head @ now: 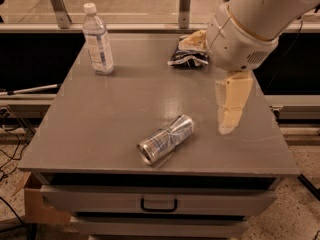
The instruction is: Place redbull can upright
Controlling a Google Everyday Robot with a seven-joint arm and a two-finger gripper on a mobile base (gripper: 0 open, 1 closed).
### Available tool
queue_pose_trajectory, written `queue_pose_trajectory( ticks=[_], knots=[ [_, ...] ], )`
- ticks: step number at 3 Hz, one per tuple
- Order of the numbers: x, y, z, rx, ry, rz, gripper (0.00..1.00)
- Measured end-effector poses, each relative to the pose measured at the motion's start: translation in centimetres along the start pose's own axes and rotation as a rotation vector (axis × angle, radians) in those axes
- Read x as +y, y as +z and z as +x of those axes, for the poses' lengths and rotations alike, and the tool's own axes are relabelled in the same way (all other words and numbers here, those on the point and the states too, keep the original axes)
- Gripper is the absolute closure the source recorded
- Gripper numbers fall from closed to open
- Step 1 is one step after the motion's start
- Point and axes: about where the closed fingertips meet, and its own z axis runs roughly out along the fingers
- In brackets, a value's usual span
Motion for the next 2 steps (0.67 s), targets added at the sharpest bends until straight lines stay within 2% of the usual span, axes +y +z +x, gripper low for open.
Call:
queue_pose_trajectory(
  ticks=[1, 2],
  knots=[
    [0.1, 3.0, -3.1, -0.028, -0.14, -0.073, 0.0],
    [1.4, 6.3, -6.3, -0.014, -0.268, -0.154, 0.0]
  ],
)
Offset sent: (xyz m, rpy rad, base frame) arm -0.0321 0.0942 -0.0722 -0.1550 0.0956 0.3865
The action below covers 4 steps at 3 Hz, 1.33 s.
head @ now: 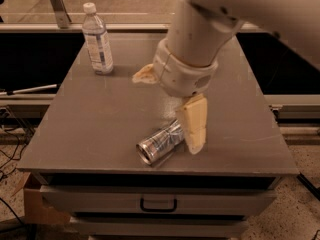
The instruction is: Place redbull can upright
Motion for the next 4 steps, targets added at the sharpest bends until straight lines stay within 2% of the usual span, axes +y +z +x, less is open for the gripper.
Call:
queue_pose_trajectory(
  ticks=[2, 3, 4],
  knots=[
    [0.8, 5.0, -2.3, 0.067, -0.083, -0.127, 0.0],
    [0.9, 6.3, -2.4, 0.082, -0.085, -0.156, 0.0],
    [1.2, 7.1, -2.0, 0.117, -0.059, -0.179, 0.0]
  ],
)
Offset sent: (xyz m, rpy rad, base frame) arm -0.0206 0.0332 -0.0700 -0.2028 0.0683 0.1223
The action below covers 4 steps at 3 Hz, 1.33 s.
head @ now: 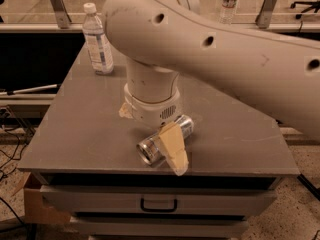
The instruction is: Place redbull can upright
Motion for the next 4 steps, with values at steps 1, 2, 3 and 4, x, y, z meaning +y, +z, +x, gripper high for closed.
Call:
queue_pose_trajectory(
  ticks=[1, 2, 3, 4],
  knots=[
    [0.43, 0.6, 0.53, 0.027, 0.035, -0.019, 0.0],
    [0.61, 0.77, 0.84, 0.037, 0.05, -0.026, 0.0],
    [0.73, 0.89, 0.98, 0.042, 0.054, -0.029, 0.13],
    [0.69, 1.1, 1.19, 0.046, 0.059, -0.033, 0.44]
  ],
)
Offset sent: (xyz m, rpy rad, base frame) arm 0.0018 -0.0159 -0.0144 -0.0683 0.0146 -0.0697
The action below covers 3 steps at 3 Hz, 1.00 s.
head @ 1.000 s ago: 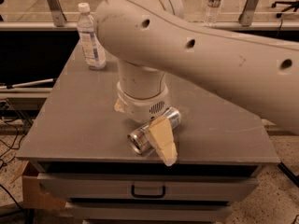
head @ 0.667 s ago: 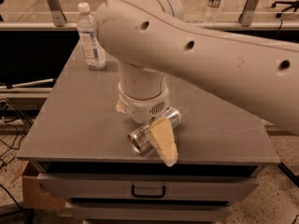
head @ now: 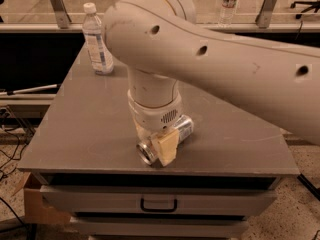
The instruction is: Place redbull can upright
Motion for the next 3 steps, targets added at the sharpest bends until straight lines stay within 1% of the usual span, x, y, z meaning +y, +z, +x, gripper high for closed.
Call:
queue_pose_trajectory(
  ticks=[1, 2, 3],
  knots=[
    [0.0, 0.0, 0.3, 0.006, 0.005, 0.0, 0.67],
    [-0.3, -0.5, 0.5, 0.008, 0.011, 0.014, 0.9],
    [-0.8, -2.3, 1.2, -0.03, 0.03, 0.063, 1.0]
  ],
)
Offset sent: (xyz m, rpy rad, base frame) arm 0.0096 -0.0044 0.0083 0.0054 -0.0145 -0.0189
